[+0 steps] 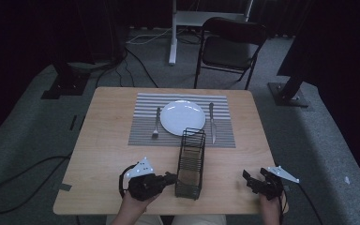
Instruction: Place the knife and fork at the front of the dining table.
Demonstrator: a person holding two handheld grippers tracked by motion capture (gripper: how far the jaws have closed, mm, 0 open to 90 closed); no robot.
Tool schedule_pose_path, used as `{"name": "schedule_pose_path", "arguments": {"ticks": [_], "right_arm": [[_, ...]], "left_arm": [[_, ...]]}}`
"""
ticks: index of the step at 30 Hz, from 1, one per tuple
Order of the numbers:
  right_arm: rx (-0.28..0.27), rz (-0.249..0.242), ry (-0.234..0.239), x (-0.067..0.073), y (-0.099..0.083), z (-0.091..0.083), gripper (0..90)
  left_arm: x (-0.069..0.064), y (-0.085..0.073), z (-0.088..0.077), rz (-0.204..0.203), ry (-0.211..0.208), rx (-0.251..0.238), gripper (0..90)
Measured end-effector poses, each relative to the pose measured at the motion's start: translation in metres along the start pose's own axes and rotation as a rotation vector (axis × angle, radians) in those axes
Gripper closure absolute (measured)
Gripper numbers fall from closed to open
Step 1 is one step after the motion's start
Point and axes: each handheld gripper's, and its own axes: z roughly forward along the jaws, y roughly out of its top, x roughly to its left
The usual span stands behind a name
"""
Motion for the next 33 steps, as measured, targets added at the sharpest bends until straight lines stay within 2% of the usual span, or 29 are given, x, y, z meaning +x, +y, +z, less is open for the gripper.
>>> {"name": "schedule_pose_path", "arguments": {"ticks": [1,3,11,15,28,33], "right_arm": [[0.002,0.000,0.000,0.000,0.000,0.000,13.8],[0.004,-0.001,0.001,0.000,0.000,0.000,13.8],[0.005,0.002,0.004,0.000,0.000,0.000,13.8],[0.006,0.004,0.005,-0.001,0.000,0.000,13.8],[0.010,0.006,0.006,-0.001,0.000,0.001,13.8],[0.012,0.005,0.006,-0.001,0.000,0.001,13.8]], "left_arm": [[-0.001,0.001,-0.001,0.001,0.004,-0.009,87.6],[-0.001,0.005,-0.002,0.008,-0.014,-0.016,87.7],[-0.004,0.020,-0.001,0.056,-0.007,-0.031,87.8],[-0.001,0.028,0.003,0.055,-0.022,-0.037,87.8],[0.008,0.054,0.015,0.044,-0.042,-0.117,87.8],[0.010,0.064,0.023,0.072,-0.041,-0.109,87.8]]}}
